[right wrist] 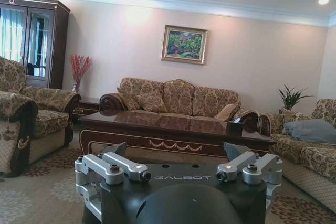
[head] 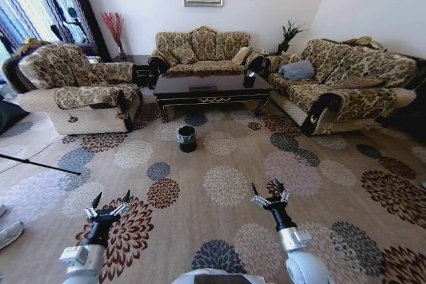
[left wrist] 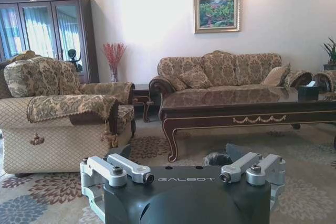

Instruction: Move to the front of the table and pick up the trash from the floor, then place it into the trash bin.

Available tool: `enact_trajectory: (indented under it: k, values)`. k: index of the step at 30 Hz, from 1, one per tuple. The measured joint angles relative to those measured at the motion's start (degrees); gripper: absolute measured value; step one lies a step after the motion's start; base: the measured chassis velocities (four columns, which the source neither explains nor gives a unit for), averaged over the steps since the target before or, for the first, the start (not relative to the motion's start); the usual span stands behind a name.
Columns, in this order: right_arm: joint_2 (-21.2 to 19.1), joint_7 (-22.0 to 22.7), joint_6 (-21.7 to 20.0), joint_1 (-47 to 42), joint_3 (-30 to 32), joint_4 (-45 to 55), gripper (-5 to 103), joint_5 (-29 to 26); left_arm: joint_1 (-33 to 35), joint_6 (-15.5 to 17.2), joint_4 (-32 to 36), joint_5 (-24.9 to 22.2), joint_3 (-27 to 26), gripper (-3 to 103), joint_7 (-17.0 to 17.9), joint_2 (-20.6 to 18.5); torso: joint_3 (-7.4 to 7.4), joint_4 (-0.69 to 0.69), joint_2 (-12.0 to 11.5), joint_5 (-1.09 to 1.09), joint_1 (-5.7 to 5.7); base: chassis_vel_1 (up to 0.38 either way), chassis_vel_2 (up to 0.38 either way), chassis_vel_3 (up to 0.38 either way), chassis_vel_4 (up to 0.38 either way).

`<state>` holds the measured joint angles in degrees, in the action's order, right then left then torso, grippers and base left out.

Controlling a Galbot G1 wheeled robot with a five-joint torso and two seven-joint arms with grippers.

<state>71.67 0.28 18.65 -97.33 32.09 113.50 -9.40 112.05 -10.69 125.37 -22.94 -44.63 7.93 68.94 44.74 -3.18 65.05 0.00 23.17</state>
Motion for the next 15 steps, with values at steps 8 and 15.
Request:
enact_trajectory:
  k: [8,15]
  values:
    - [0.00,0.00,0.00,0.00,0.00,0.00,100,0.00,0.00,0.00,0.00,0.00,0.00,100,0.00,0.00,0.94,0.00,1.69,0.00,0.75,0.000,0.000,0.000,0.000]
    - [0.00,0.00,0.00,0.00,0.00,0.00,100,0.00,0.00,0.00,0.00,0.00,0.00,100,0.00,0.00,1.00,0.00,1.74,0.00,0.79,0.000,0.000,0.000,0.000]
